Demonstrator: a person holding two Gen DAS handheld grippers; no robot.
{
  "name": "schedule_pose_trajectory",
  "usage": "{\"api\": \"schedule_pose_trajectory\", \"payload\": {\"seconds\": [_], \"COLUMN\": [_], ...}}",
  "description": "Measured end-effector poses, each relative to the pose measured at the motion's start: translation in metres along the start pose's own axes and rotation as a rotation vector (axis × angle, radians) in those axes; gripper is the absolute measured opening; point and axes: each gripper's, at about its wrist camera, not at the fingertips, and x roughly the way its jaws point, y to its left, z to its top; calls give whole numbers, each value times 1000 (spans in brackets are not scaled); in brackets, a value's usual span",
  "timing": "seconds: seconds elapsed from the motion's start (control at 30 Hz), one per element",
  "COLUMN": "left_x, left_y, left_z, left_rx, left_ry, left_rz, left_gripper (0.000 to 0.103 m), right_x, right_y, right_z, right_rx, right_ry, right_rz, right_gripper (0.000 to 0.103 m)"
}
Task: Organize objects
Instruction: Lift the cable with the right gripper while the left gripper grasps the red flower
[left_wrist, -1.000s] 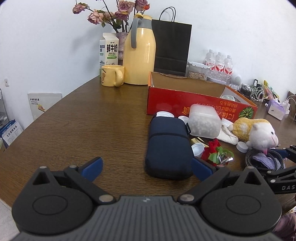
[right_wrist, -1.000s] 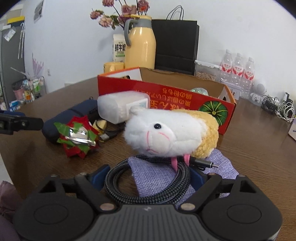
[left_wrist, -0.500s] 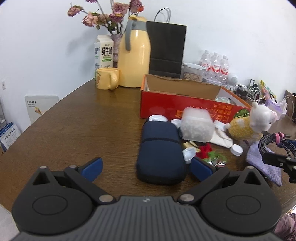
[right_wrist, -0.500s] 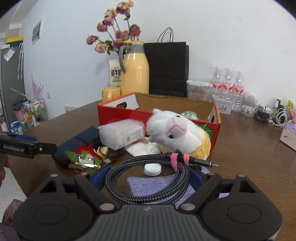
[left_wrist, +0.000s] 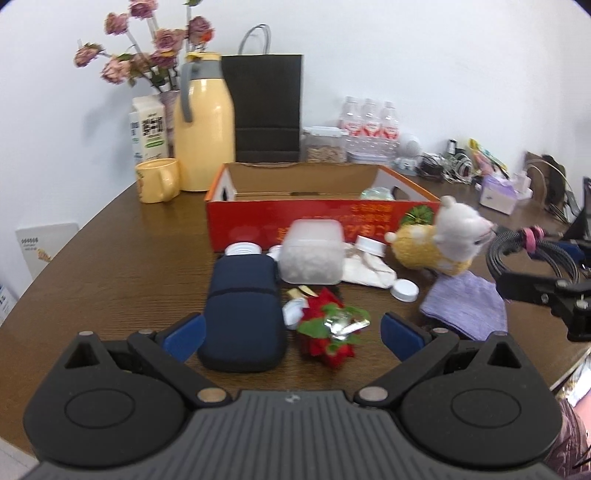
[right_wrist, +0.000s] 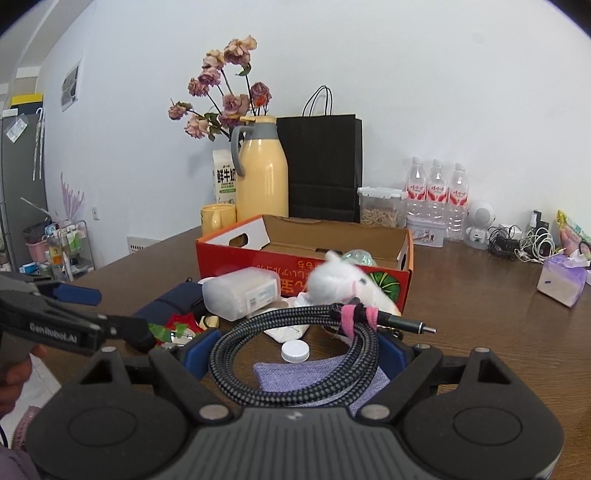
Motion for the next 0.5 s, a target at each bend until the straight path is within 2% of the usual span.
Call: {"api": "schedule_pose_trajectory", "payload": {"seconds": [0.1,0.27,0.4,0.5], "left_x": [3,17,32,43], "left_y": [-9,-21,-25,-26], "left_z": [0,3,5,7], "left_rx": [32,76,92,98], "left_ry": [5,24,41,54], "left_rz": [-20,-38,-37,-35], "left_gripper": [101,85,83,74], "right_x": [-8,-13,-6,4], "right_y": [0,-5,-10,-13], "right_z": [1,5,2,3], "right_rx": [0,3,15,24], "right_ry": [-7,-23,-2,7], "right_rz": [1,-18,-13,-9], "right_gripper": [87,87,87,87]}}
